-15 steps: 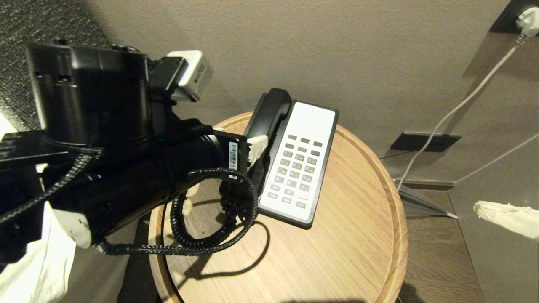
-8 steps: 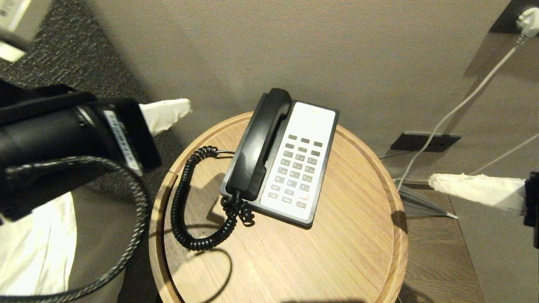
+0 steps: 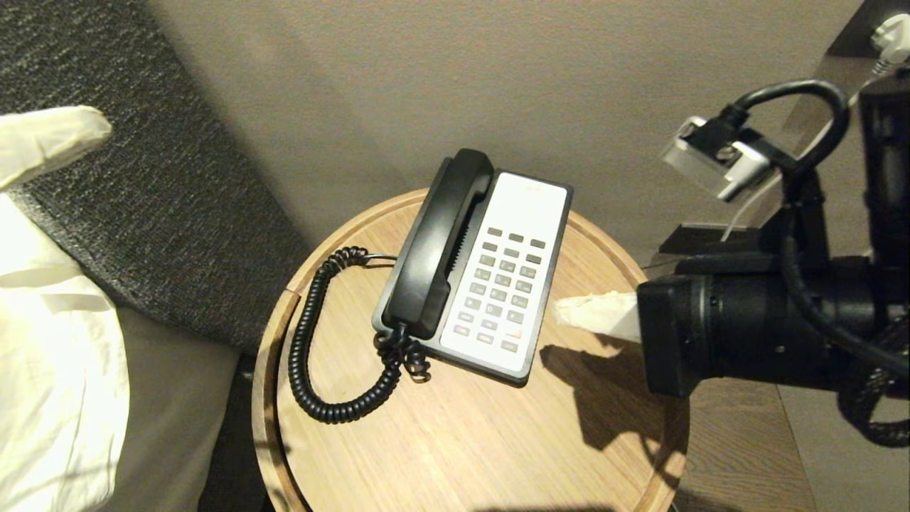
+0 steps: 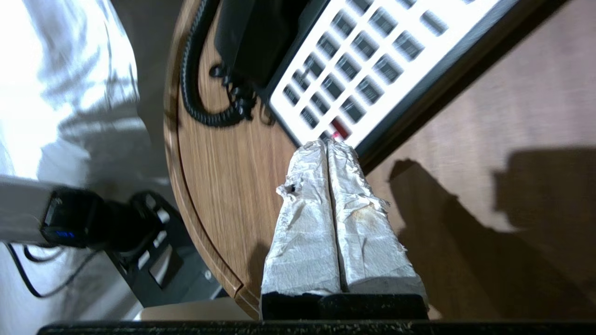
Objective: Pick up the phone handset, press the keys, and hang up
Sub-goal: End the call using the dial pad
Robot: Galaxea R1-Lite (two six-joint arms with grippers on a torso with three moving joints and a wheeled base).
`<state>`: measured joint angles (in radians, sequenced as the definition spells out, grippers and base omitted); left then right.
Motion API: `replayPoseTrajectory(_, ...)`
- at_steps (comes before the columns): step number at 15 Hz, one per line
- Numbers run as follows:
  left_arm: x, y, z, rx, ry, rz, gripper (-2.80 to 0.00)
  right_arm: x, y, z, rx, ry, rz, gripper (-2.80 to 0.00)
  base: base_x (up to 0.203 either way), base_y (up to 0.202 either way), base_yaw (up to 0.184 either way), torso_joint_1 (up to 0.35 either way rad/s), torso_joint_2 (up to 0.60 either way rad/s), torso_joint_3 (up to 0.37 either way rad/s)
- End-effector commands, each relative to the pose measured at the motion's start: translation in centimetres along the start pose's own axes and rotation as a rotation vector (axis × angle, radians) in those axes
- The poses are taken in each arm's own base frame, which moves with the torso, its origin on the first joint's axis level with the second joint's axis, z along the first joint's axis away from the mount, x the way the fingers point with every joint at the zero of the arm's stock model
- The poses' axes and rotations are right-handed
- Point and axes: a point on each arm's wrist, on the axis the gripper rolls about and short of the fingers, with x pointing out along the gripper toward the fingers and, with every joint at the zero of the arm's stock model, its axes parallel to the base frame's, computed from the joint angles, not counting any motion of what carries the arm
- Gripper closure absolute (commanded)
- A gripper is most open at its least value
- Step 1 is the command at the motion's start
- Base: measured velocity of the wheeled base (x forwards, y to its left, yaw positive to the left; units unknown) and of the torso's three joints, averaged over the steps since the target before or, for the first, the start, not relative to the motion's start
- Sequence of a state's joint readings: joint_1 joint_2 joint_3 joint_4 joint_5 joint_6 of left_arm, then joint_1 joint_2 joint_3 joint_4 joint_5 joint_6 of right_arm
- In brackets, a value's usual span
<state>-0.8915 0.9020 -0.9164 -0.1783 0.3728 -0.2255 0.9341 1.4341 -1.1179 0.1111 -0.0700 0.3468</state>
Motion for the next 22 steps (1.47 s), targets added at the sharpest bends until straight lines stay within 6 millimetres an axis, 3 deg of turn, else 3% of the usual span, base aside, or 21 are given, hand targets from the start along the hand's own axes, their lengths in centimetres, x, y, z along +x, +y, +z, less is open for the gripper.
replayPoseTrajectory(1,-1.1,0.3,0.6,-0.016,-0.036,-0.006,0.0,2.2,0.4,-0.9,-0.012,0.064,-0.005,0.0,0.0,0.0,0.0,0.0,0.0,0.0)
replayPoseTrajectory(22,-1.9,0.7,0.1,-0.016,-0.035,-0.011,0.0,5.8,-0.1,-1.5,-0.028,0.066,-0.075,0.0,0.0,0.0,0.0,0.0,0.0,0.0)
